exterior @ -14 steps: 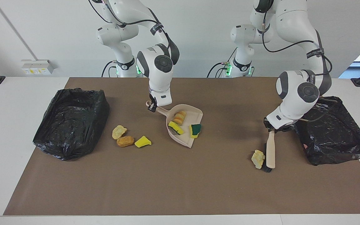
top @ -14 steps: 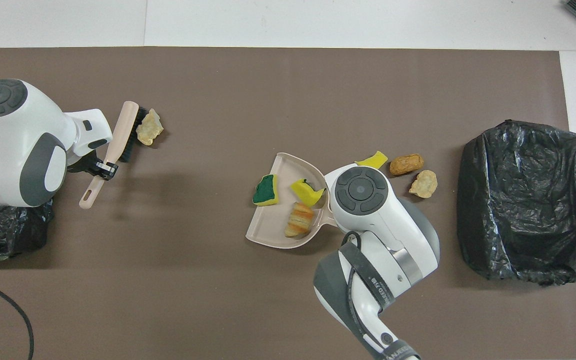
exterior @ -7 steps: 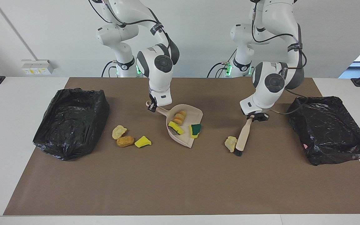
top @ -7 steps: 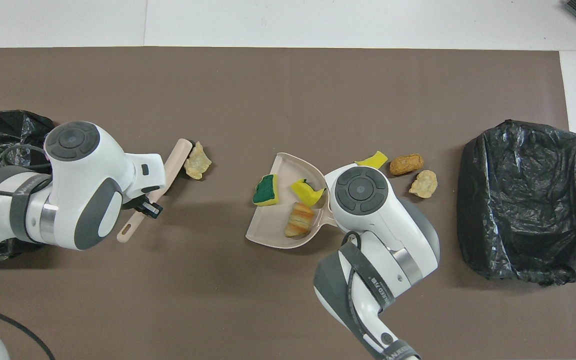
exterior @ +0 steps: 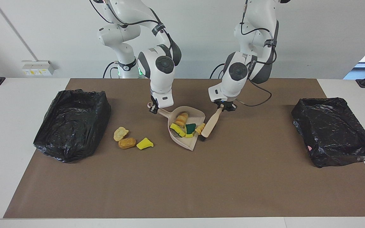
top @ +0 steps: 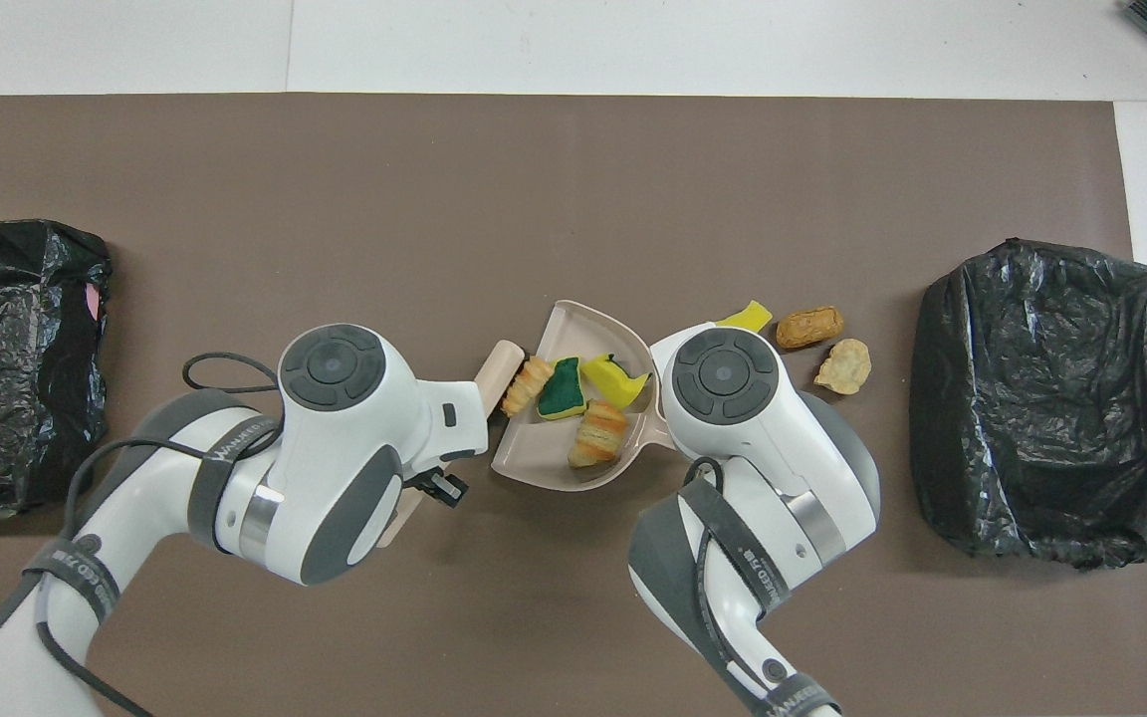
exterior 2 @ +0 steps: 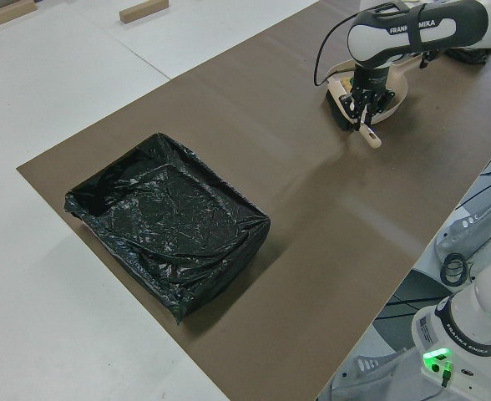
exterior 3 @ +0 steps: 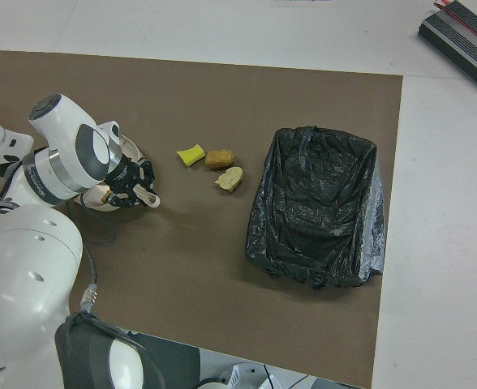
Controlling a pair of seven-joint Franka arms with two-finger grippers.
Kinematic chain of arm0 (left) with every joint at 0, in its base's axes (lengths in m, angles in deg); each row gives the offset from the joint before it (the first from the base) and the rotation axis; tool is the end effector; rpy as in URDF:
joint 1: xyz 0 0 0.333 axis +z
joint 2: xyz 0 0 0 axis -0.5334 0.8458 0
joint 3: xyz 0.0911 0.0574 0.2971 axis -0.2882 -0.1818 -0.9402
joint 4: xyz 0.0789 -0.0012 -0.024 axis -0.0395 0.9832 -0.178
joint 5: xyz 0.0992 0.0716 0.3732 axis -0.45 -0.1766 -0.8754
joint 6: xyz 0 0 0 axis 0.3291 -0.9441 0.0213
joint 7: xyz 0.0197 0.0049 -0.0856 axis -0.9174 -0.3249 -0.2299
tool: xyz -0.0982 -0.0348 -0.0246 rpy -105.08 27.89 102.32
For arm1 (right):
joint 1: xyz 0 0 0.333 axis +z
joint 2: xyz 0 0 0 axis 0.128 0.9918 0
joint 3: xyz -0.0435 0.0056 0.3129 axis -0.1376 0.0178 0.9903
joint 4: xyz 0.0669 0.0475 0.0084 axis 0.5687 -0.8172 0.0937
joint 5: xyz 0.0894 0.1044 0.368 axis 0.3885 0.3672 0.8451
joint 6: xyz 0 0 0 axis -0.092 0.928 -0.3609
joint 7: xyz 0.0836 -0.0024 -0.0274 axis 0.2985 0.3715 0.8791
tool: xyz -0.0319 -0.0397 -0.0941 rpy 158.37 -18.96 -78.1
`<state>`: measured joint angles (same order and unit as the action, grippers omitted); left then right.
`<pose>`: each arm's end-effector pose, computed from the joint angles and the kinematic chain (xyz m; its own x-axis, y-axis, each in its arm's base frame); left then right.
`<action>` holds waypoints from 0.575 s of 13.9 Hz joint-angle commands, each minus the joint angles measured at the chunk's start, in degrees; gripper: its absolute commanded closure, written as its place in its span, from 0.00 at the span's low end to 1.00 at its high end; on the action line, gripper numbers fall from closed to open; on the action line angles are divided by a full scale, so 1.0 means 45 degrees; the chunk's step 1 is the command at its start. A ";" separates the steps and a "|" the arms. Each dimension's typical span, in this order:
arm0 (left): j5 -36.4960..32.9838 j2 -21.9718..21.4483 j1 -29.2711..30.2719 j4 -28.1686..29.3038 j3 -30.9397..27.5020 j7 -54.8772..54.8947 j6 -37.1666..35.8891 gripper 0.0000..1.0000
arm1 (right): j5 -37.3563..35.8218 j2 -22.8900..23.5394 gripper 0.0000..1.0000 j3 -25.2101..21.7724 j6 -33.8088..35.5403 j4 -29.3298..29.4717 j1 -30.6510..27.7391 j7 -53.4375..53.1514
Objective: Sweep and dump trash in bin
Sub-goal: 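Sweep the bread crust into the dustpan with the left gripper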
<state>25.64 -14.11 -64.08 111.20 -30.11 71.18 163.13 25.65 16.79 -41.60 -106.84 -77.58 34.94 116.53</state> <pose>0.4438 -0.2987 0.3513 0.7615 -0.6201 -0.1888 -0.6081 -0.7842 0.1234 0.4946 0.2590 0.3624 0.4169 0.8805 -0.2255 0.9001 -0.4345 -0.0328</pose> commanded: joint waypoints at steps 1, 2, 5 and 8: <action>0.0418 -0.0588 -0.0970 0.0470 -0.0248 -0.0944 0.0002 1.00 | -0.0147 -0.0007 1.00 0.0082 -0.0052 0.0036 -0.0251 -0.0295; 0.0515 -0.0588 -0.1088 0.0450 -0.0248 -0.1218 -0.0017 1.00 | -0.0147 -0.0007 1.00 0.0082 -0.0052 0.0036 -0.0271 -0.0275; 0.0555 -0.0589 -0.1051 0.0101 -0.0325 -0.1533 -0.1028 1.00 | -0.0147 -0.0007 1.00 0.0082 -0.0072 0.0036 -0.0310 -0.0255; 0.0517 -0.0665 -0.0972 -0.0389 -0.0404 -0.2856 -0.2007 1.00 | -0.0147 -0.0007 1.00 0.0082 -0.0072 0.0056 -0.0310 -0.0255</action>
<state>27.29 -15.50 -68.07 110.12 -31.22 62.03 157.64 25.65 16.80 -41.60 -106.83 -77.58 34.38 116.53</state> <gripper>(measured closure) 0.744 0.678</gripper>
